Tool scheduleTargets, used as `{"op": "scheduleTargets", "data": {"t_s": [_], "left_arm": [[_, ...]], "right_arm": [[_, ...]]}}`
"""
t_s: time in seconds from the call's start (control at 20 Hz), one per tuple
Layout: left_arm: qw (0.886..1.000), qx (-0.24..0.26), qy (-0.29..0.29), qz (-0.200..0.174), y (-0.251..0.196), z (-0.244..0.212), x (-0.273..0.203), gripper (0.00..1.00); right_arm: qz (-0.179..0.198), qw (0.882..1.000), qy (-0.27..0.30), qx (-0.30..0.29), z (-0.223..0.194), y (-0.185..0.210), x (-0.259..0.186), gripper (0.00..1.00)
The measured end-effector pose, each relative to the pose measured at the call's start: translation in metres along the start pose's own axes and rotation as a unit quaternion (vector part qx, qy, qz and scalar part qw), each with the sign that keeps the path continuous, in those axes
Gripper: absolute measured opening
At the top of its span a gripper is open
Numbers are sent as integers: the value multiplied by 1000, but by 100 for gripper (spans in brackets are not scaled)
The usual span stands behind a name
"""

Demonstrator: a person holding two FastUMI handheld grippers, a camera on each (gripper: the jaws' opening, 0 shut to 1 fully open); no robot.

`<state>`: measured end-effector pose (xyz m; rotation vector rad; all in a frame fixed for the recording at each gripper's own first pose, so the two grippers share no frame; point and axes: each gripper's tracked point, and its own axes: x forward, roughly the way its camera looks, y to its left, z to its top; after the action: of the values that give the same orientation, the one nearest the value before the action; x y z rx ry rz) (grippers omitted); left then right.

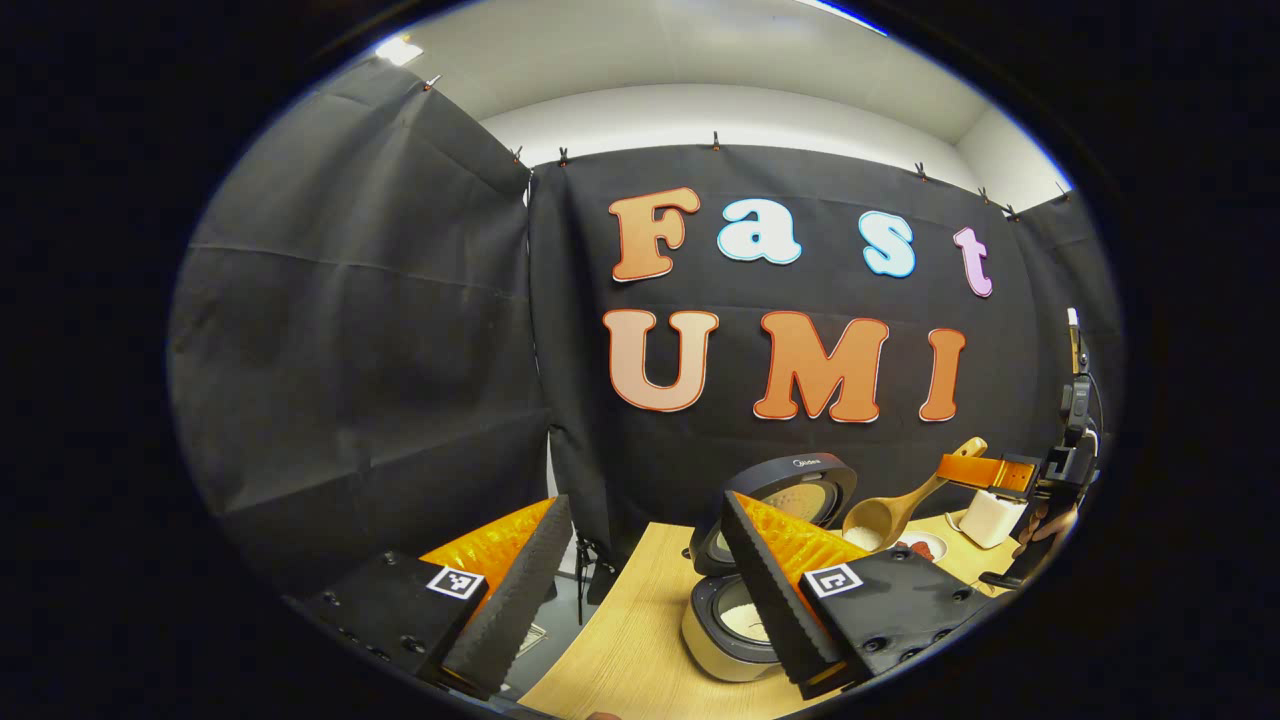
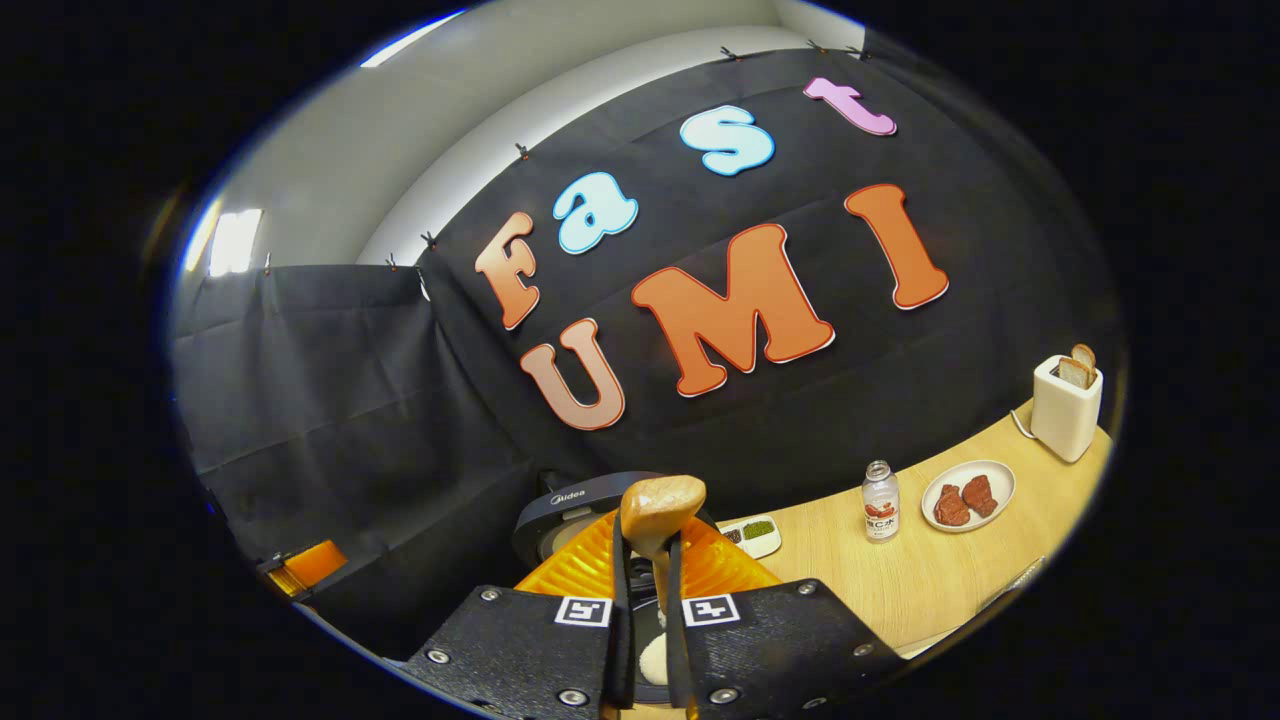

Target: Close the left gripper, press the button to open the rice cooker; take a wooden spoon from the chopstick holder with the right hand, scoop a spoonful of rice and pour it into the rice cooker, then put the wooden spoon back into the chopstick holder.

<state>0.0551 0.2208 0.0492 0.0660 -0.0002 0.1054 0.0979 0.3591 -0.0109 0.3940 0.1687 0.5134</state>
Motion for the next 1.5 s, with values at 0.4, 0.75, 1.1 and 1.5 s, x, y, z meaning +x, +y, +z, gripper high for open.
{"op": "scheduleTargets", "data": {"t_s": [0.4, 0.75, 1.1, 1.5], "left_arm": [[1000, 1, 3, 3, 3, -3, 1, 100], [1000, 12, 7, 11, 8, -7, 1, 98], [1000, 11, 9, 8, 6, -9, 3, 100], [1000, 14, 15, 11, 8, -16, 1, 100]], "right_arm": [[13, 997, 5, -79, -11, 14, 2, 12], [24, 987, 13, -156, -31, 21, 5, 12], [53, 972, 36, -227, -54, 32, 4, 12], [56, 963, 61, -258, -78, 25, 5, 12]]}}
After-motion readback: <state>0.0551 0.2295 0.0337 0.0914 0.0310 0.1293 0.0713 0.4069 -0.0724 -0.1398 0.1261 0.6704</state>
